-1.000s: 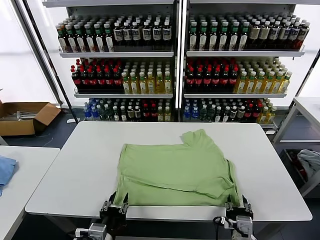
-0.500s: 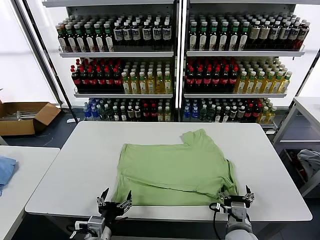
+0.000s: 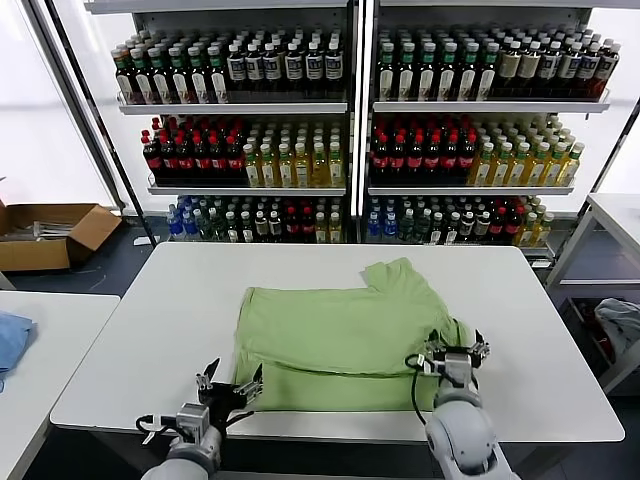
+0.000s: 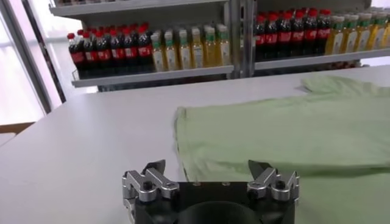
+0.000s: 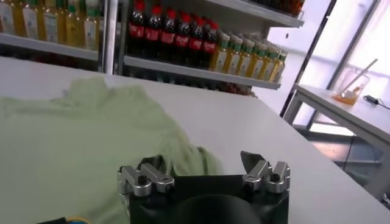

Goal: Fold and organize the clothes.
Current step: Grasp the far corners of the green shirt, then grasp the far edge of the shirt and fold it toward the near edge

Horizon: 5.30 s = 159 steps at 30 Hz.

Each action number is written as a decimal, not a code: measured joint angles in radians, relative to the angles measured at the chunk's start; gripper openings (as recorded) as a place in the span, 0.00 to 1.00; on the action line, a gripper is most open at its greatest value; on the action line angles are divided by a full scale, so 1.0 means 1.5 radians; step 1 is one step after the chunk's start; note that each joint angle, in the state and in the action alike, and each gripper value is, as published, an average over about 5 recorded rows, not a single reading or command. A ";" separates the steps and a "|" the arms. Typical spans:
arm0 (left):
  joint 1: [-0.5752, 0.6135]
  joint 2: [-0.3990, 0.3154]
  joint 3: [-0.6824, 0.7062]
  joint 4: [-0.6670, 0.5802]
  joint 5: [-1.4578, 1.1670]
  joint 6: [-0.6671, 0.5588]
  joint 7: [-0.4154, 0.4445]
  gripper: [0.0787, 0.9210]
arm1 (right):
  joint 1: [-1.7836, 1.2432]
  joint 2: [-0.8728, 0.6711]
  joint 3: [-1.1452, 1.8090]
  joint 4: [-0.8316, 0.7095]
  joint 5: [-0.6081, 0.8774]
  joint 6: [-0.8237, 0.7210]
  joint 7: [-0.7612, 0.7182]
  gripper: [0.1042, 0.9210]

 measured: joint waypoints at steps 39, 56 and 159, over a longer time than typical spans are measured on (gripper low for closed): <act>-0.490 0.028 0.138 0.484 -0.135 -0.006 0.047 0.88 | 0.452 0.109 -0.006 -0.598 0.051 0.055 -0.100 0.88; -0.526 0.005 0.150 0.559 -0.127 -0.008 0.050 0.88 | 0.492 0.126 0.002 -0.717 0.031 0.083 -0.119 0.88; -0.042 -0.008 -0.010 0.101 -0.037 -0.064 0.084 0.02 | -0.197 -0.031 0.042 0.125 0.076 0.035 -0.041 0.00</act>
